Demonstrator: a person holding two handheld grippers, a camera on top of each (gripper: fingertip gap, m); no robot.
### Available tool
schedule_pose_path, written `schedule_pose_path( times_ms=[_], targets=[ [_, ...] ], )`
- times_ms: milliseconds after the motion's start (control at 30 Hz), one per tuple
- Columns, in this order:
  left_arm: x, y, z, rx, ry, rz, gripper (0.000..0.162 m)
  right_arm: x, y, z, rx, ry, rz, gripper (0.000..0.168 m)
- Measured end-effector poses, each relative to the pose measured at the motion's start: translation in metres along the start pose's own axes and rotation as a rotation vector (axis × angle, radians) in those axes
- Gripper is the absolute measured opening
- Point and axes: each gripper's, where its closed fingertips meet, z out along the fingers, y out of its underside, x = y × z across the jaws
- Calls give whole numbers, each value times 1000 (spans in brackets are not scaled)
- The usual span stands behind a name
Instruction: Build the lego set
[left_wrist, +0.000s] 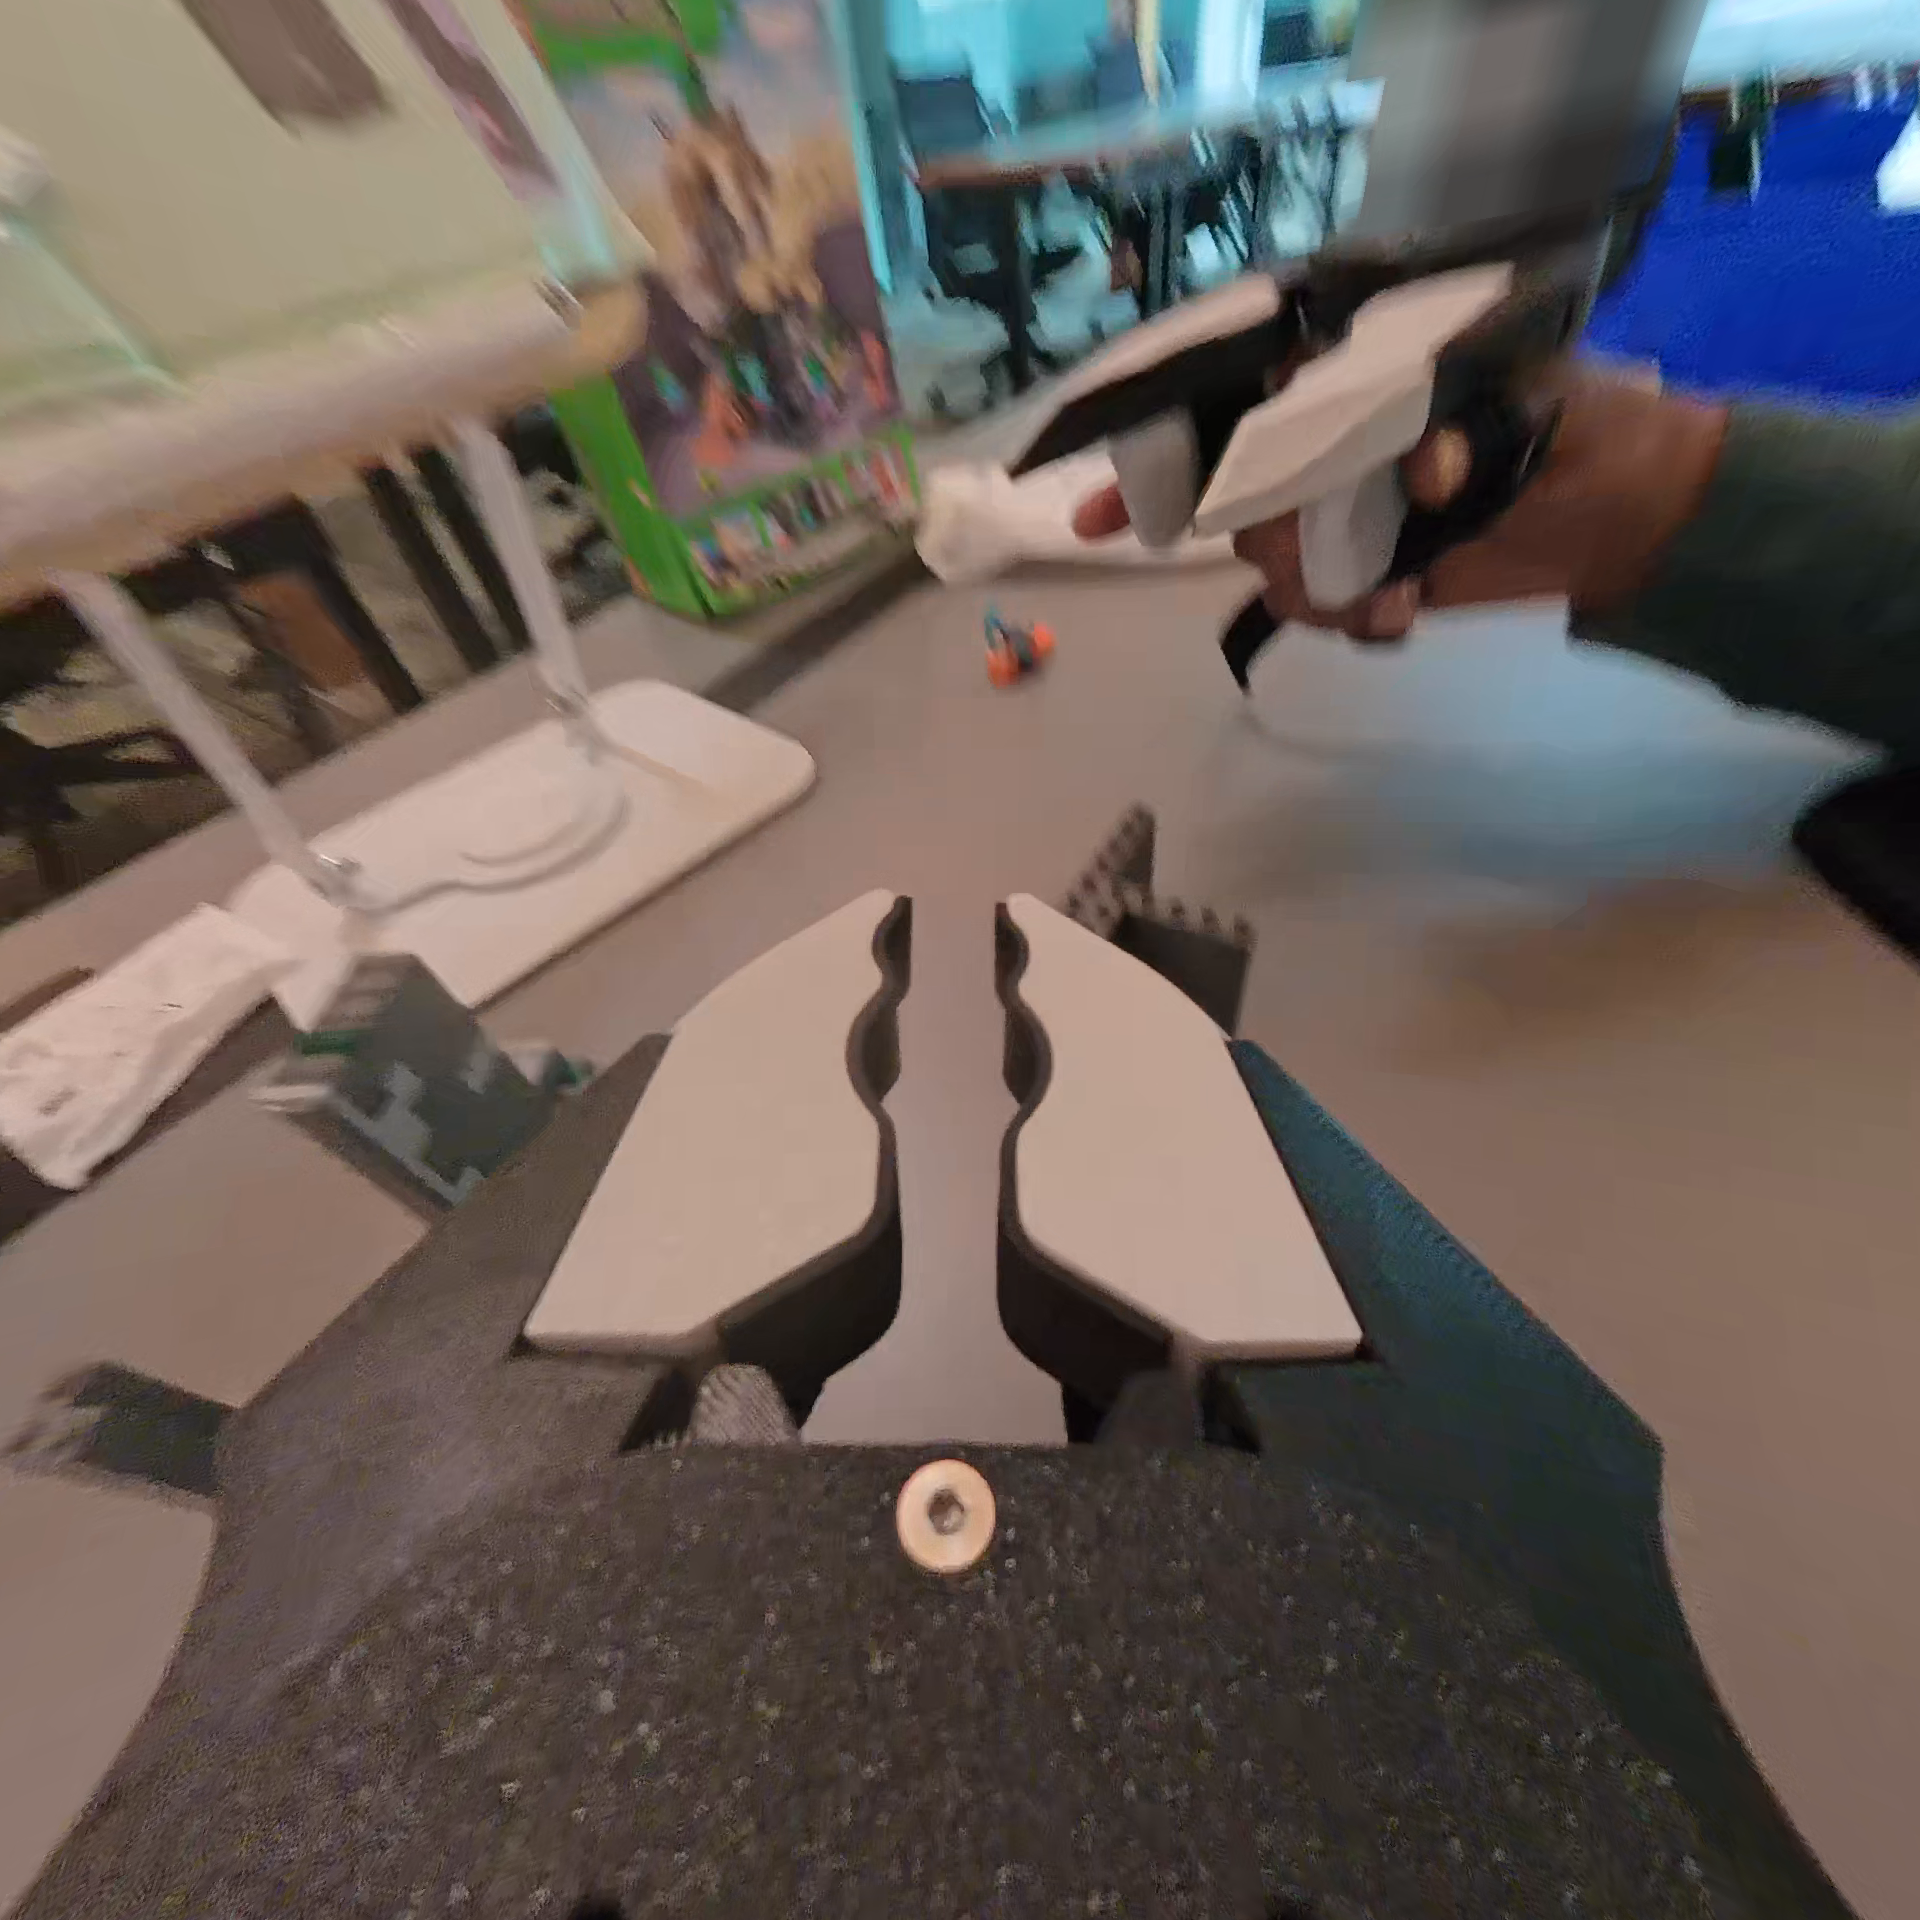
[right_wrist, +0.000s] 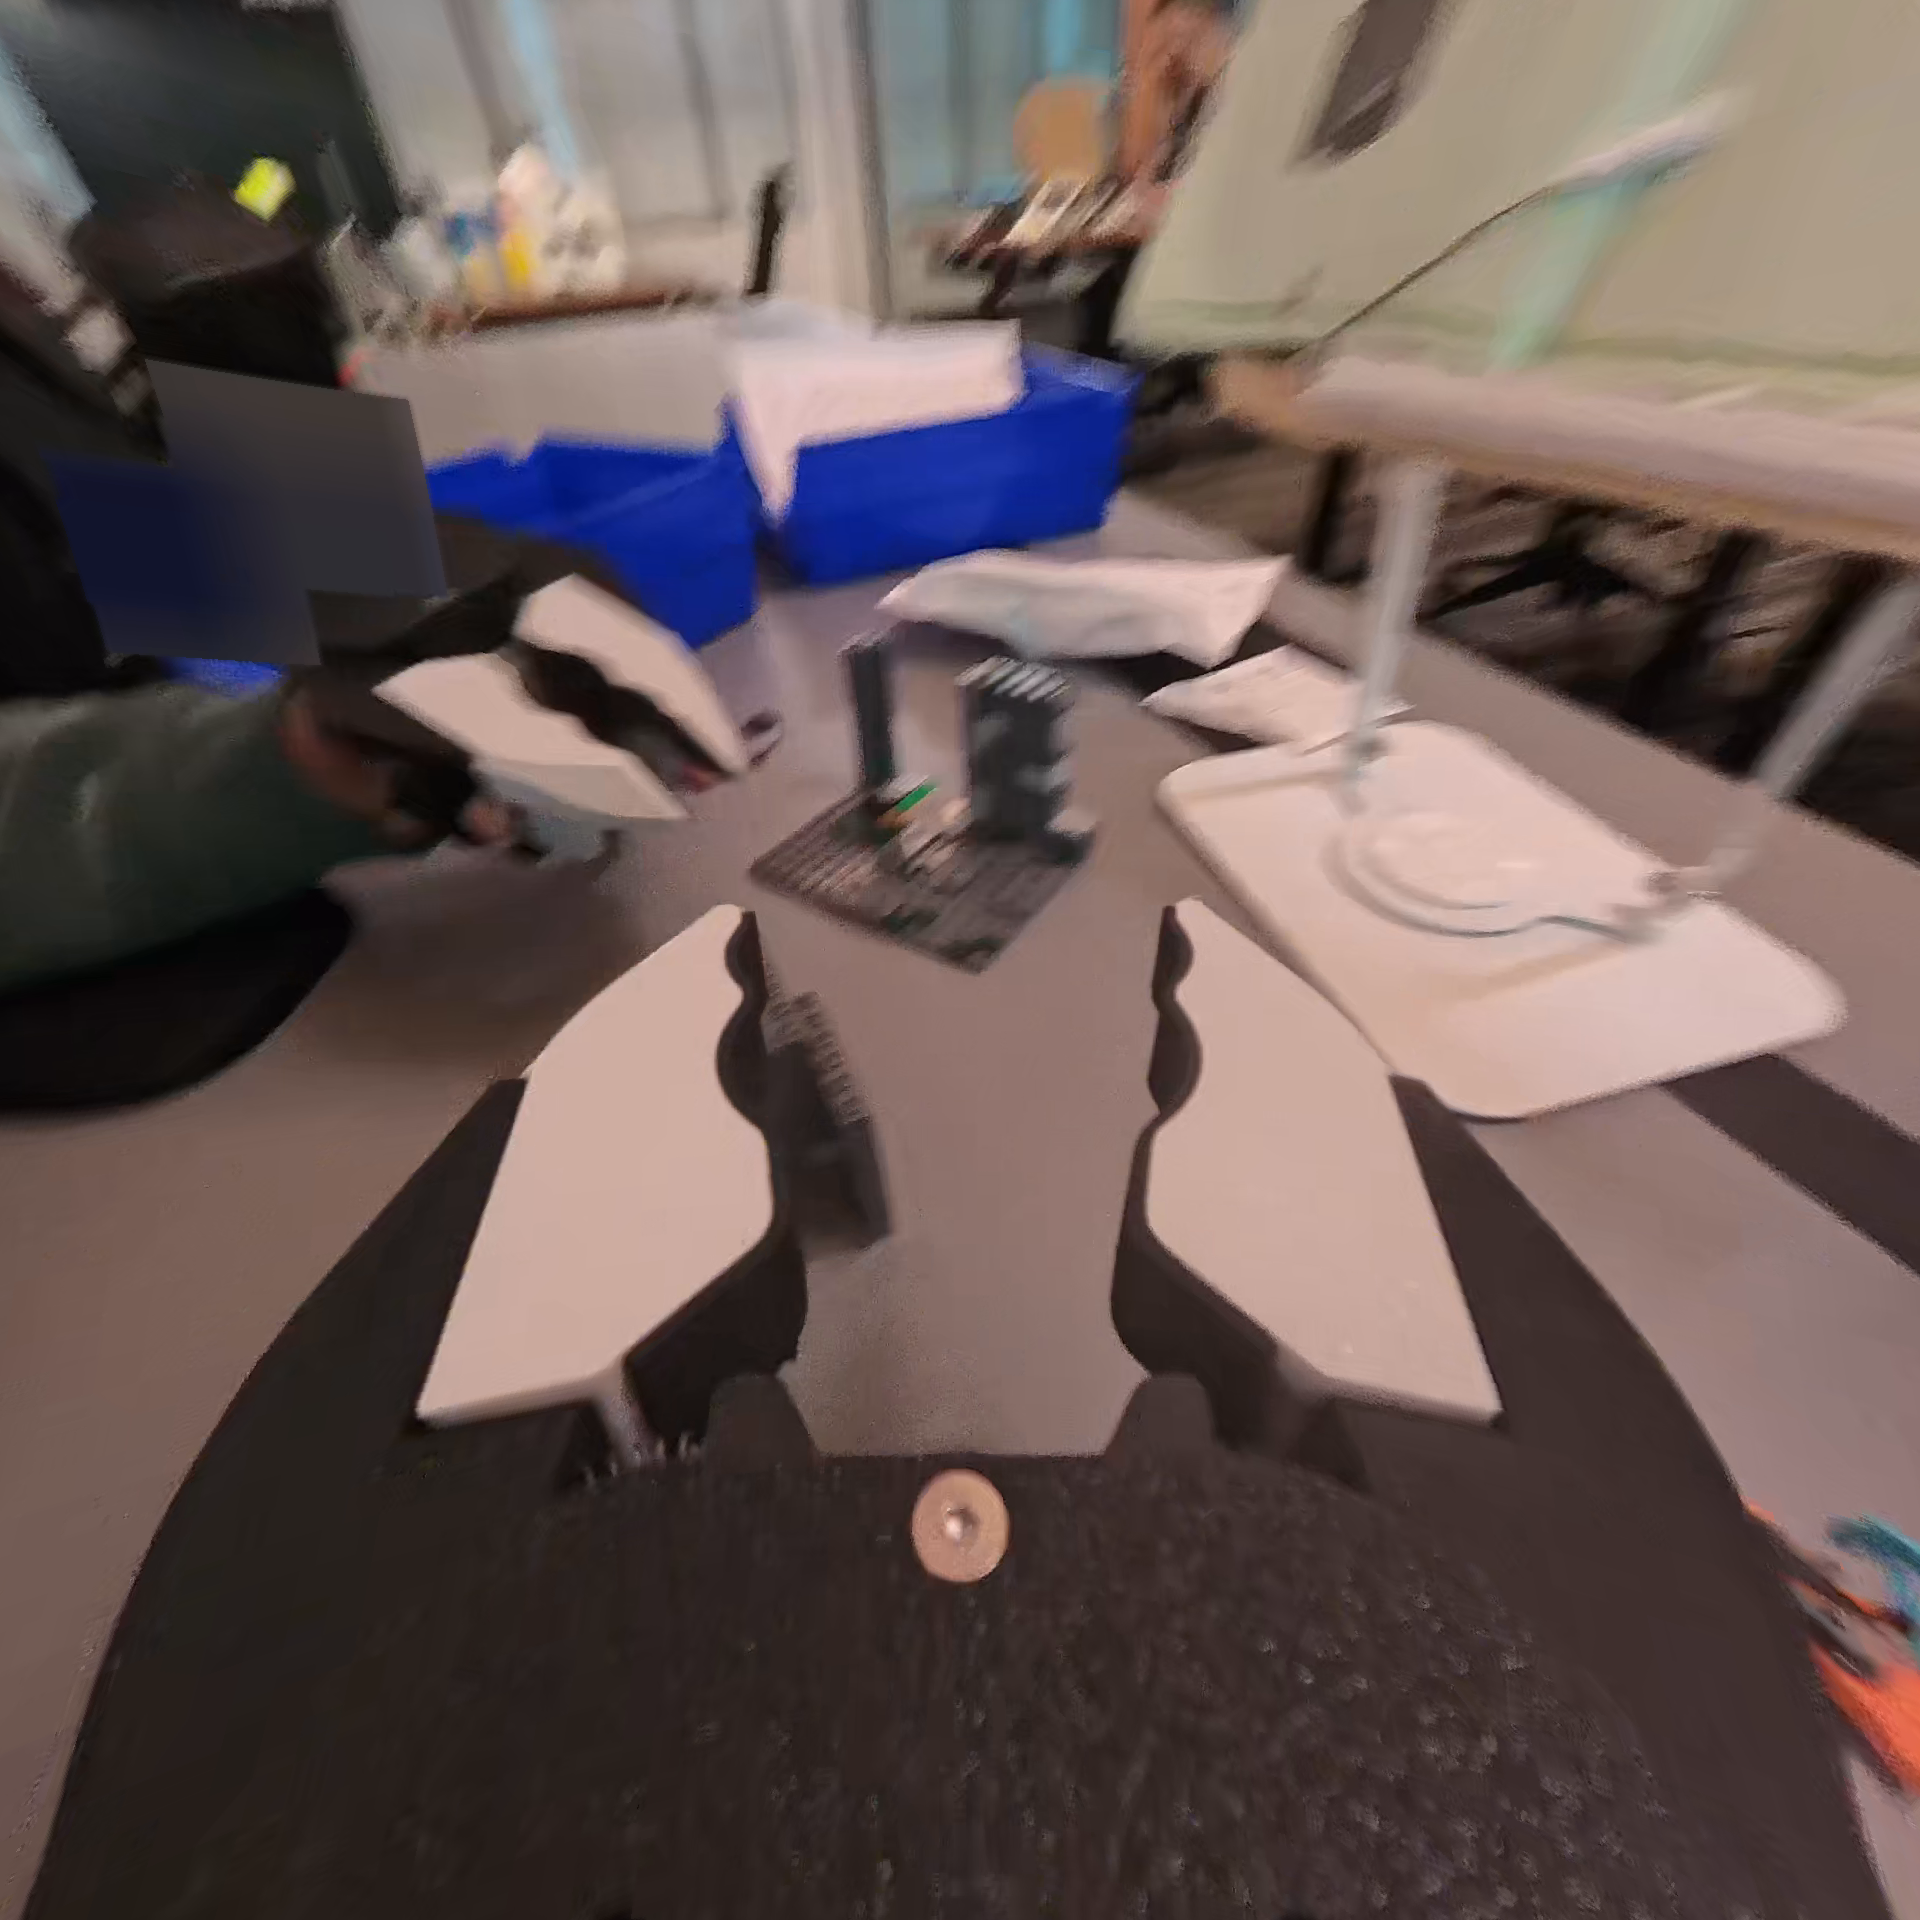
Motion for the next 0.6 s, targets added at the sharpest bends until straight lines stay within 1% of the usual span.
schedule_pose_path(
  times_ms=[33,67,100,133,200,300,400,500,567,600],
  targets=[
    [-5,-15,-4,59,-38,-16,9,15,-11,-8,68,88,11,68],
    [-10,-30,-9,117,-83,-17,4,27,-22,-16,129,173,12,60],
    [-18,-45,-14,165,-143,-3,0,35,-34,-25,179,250,4,49],
    [-26,-57,-19,192,-205,8,0,41,-46,-33,222,319,-23,42],
    [-41,-81,-27,239,-299,-2,0,48,-65,-46,253,458,-92,24],
    [-70,-114,-40,300,-444,-54,0,52,-95,-51,256,575,-178,2],
    [-89,-144,-46,359,-513,-99,0,55,-129,-48,286,617,-195,0],
    [-102,-166,-46,398,-555,-112,0,63,-153,-39,284,647,-184,0],
    [-113,-168,-45,400,-598,-107,0,70,-158,-33,277,668,-169,0],
    [-119,-163,-45,398,-623,-111,0,75,-156,-31,274,688,-162,0]
  ],
)
